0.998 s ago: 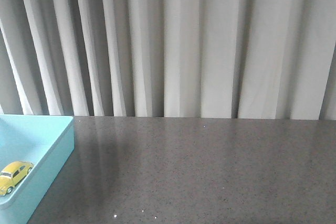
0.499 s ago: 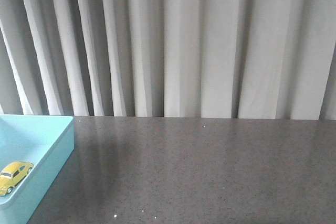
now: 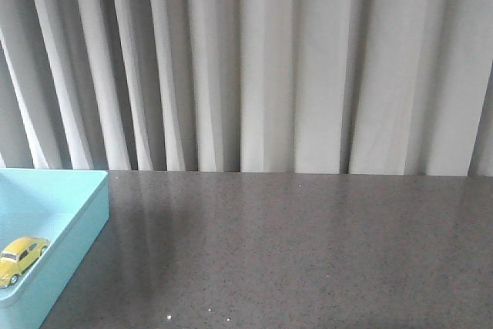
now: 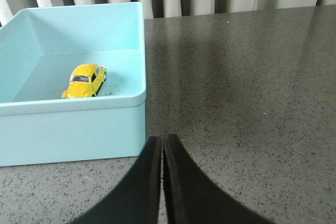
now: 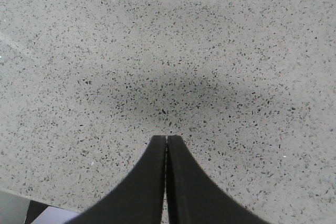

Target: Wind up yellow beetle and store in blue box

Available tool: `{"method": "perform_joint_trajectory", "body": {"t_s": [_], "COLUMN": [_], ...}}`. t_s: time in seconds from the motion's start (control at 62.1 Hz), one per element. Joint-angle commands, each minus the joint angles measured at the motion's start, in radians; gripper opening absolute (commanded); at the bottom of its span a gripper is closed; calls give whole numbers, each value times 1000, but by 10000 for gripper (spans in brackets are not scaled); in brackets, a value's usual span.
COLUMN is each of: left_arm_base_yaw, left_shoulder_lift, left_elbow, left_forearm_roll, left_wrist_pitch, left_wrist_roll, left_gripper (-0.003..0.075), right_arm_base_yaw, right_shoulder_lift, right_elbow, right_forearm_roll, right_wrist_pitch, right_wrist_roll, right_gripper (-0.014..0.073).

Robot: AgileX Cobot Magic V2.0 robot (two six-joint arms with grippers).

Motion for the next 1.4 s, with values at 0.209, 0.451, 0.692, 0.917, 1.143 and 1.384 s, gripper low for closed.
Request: {"method": "perform_joint_trajectory", "body": {"t_s": [0.209,0.451,0.692,0.917,1.143,1.384], "left_arm_base_yaw": [-8,-8,-8,-8,-8,-8], "left_shoulder_lift": [-270,-407,-438,-437,-437,-437], "left_elbow": [233,335,336,335,335,335], "left_forearm_roll": [39,39,40,40,40,40], "left_wrist_pitch": [-259,-385,-357,-328,-329,-329], "left_wrist_roll": [-46,-45,-45,-45,-45,-45], "left_gripper": [-6,-6,-6,-5,-6,-6], "right_arm_base_yaw": [2,2,2,2,2,2], "right_shoulder_lift": [-12,-12,-12,-12,-12,-12], "right_elbow": [-26,-26,-26,-26,-26,-26], "right_forearm_roll": [12,12,13,16,16,16], "right_wrist_pitch": [-44,-44,-40,-42,-42,-40], "right_wrist_roll": [0,0,0,0,0,0], "right_gripper": [-7,-7,-7,-7,-7,-7]}}
